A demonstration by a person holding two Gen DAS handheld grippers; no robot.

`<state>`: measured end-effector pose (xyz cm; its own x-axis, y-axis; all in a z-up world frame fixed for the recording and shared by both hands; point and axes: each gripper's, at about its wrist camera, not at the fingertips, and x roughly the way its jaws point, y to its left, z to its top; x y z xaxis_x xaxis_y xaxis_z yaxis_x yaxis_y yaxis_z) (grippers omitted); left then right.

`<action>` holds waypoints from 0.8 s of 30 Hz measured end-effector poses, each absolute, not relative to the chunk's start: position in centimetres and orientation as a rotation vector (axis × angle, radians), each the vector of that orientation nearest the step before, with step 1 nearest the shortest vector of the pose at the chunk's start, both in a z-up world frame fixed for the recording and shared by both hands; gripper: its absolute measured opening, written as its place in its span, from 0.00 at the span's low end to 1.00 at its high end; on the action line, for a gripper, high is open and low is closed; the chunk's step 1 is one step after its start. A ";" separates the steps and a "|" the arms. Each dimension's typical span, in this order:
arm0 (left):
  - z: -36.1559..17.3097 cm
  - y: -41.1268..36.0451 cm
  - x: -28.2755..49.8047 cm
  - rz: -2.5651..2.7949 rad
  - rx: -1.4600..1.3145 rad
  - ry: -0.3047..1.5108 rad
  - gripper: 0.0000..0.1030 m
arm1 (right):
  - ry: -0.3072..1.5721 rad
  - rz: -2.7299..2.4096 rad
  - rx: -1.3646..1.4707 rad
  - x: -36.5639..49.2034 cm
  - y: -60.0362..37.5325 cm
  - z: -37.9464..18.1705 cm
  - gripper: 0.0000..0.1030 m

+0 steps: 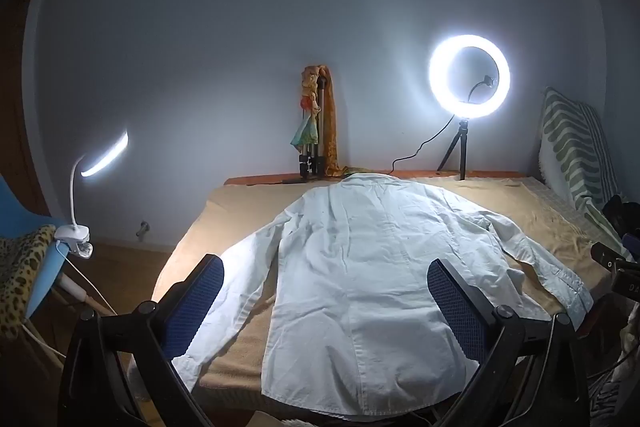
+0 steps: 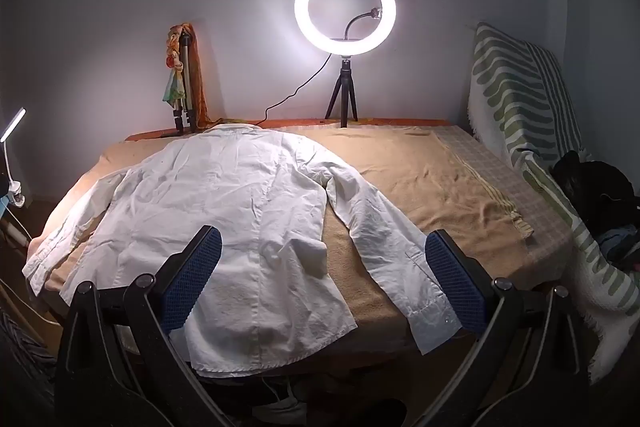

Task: Fold small clothes

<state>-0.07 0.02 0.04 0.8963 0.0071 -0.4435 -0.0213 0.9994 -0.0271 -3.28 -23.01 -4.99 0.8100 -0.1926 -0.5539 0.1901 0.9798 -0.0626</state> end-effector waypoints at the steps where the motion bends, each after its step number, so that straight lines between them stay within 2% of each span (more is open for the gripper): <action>1: 0.1 0.1 -0.1 0.009 -0.030 0.460 1.00 | 0.593 -0.205 -0.010 -3.3 -23.0 -5.0 1.00; 24: 0.9 0.1 -0.7 0.036 -0.034 0.452 1.00 | 0.570 -0.204 -0.038 -4.2 -22.5 -4.2 1.00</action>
<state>-0.66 0.06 0.93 0.8990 0.0275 -0.4370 -0.0426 0.9988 -0.0249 -4.16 -22.53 -4.16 0.8222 -0.2018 -0.5322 0.1810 0.9792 -0.0916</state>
